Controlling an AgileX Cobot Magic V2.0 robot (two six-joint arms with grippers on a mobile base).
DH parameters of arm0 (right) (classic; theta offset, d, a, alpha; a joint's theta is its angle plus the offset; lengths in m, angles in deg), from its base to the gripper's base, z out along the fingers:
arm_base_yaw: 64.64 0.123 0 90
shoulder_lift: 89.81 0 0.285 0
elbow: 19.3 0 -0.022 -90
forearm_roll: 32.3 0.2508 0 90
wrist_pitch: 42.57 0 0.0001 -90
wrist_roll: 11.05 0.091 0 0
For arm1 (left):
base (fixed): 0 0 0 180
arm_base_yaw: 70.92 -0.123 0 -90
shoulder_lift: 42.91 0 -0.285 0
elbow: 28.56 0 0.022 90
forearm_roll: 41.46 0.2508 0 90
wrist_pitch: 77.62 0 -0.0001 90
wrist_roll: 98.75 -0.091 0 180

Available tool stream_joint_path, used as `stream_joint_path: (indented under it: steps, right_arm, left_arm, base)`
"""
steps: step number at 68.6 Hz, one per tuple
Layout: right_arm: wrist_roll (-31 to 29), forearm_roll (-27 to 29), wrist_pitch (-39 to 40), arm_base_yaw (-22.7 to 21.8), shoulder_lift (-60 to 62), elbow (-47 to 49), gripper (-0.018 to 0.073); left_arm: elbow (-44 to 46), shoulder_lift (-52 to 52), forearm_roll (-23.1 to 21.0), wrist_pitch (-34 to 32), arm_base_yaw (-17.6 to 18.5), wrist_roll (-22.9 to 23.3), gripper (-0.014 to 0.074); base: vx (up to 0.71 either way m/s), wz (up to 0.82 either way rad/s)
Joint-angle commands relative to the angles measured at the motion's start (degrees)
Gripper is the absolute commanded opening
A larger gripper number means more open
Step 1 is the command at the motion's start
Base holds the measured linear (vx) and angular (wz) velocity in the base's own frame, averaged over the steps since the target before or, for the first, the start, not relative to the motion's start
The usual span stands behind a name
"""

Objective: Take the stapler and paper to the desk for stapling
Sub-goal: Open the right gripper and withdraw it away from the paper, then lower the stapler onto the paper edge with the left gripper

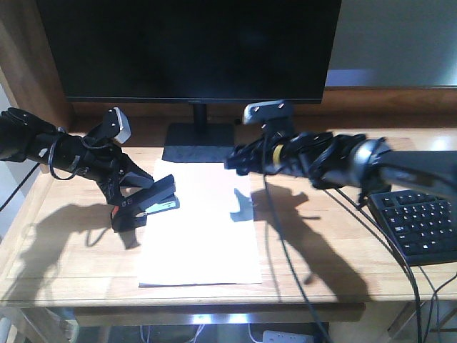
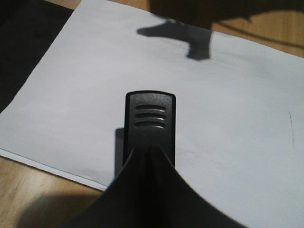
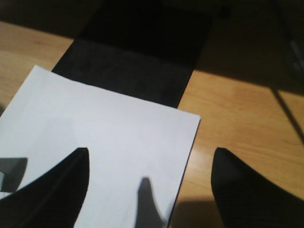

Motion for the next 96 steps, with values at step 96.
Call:
stream_joint_path:
  steps: [96]
  right_arm:
    - [-8.0, -4.5, -1.1, -8.4, 92.5, -57.8, 0.0497]
  left_arm:
    - [1.4, 3.6, -3.0, 1.6, 0.3, 0.4, -0.0006]
  base:
    - [0.00, 0.00]
